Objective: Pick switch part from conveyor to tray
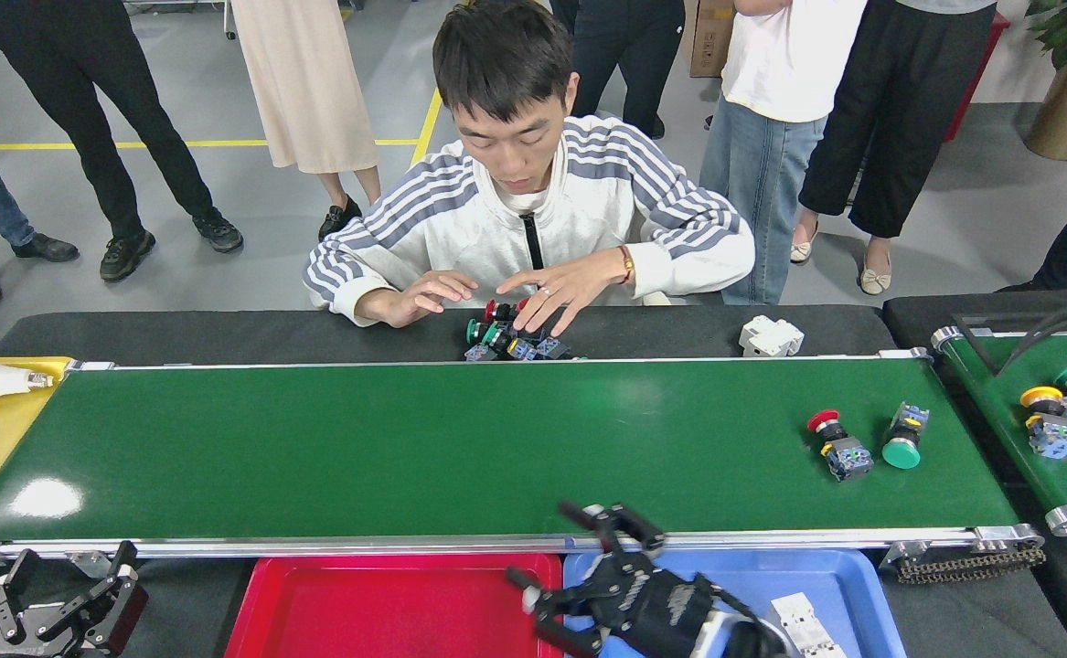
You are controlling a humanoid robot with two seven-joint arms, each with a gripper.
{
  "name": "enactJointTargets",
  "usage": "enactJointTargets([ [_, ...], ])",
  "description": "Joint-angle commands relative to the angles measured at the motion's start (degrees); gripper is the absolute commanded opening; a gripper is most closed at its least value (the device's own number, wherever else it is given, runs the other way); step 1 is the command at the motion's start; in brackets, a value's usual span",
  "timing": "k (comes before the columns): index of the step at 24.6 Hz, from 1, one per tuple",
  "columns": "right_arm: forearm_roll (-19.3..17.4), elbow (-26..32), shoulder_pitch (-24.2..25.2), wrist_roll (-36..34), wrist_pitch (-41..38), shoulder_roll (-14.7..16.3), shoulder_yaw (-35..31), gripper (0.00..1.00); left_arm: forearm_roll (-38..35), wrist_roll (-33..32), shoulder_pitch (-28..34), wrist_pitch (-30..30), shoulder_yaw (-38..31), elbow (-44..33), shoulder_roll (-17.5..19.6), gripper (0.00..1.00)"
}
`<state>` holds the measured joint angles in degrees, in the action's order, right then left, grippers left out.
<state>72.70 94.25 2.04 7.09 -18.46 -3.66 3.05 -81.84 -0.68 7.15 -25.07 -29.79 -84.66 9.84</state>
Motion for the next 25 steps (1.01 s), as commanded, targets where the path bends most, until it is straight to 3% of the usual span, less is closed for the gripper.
enactJointTargets([
  [1, -0.2, 2.7, 1.7, -0.7, 13.5, 1.8, -3.2, 0.99, 0.3, 0.4, 0.0, -0.2, -0.2, -0.5, 0.9, 1.00],
  [4, -0.2, 2.7, 3.1, -0.3, 19.2, 3.7, -5.2, 0.99, 0.3, 0.4, 0.1, -2.2, -0.2, -0.4, 0.8, 1.00],
  [9, 0.3, 2.3, 3.0, 1.8, 21.4, 4.0, -4.9, 0.99, 0.2, 0.4, 0.1, -4.5, -0.2, -0.4, 0.7, 1.00],
  [14, 4.8, 0.6, 1.7, 4.3, 21.5, 2.9, -3.9, 0.99, 0.2, 0.4, 0.1, -4.4, -0.2, -0.4, 0.7, 1.00],
  [20, 5.9, -6.0, -4.9, 4.4, 22.0, 1.9, -2.4, 0.99, 0.2, 0.4, 0.1, -4.2, -0.3, -0.2, 0.7, 1.00],
  [23, 6.6, -10.7, -9.6, 4.3, 27.4, 2.0, 0.8, 0.99, 0.2, 0.4, 0.1, -4.2, -0.3, -0.2, 0.7, 1.00],
  [25, 6.6, -14.4, -12.5, 4.4, 29.4, 2.3, 3.4, 0.93, 0.2, 0.4, 0.1, -4.2, -0.3, -0.1, 0.7, 1.00],
])
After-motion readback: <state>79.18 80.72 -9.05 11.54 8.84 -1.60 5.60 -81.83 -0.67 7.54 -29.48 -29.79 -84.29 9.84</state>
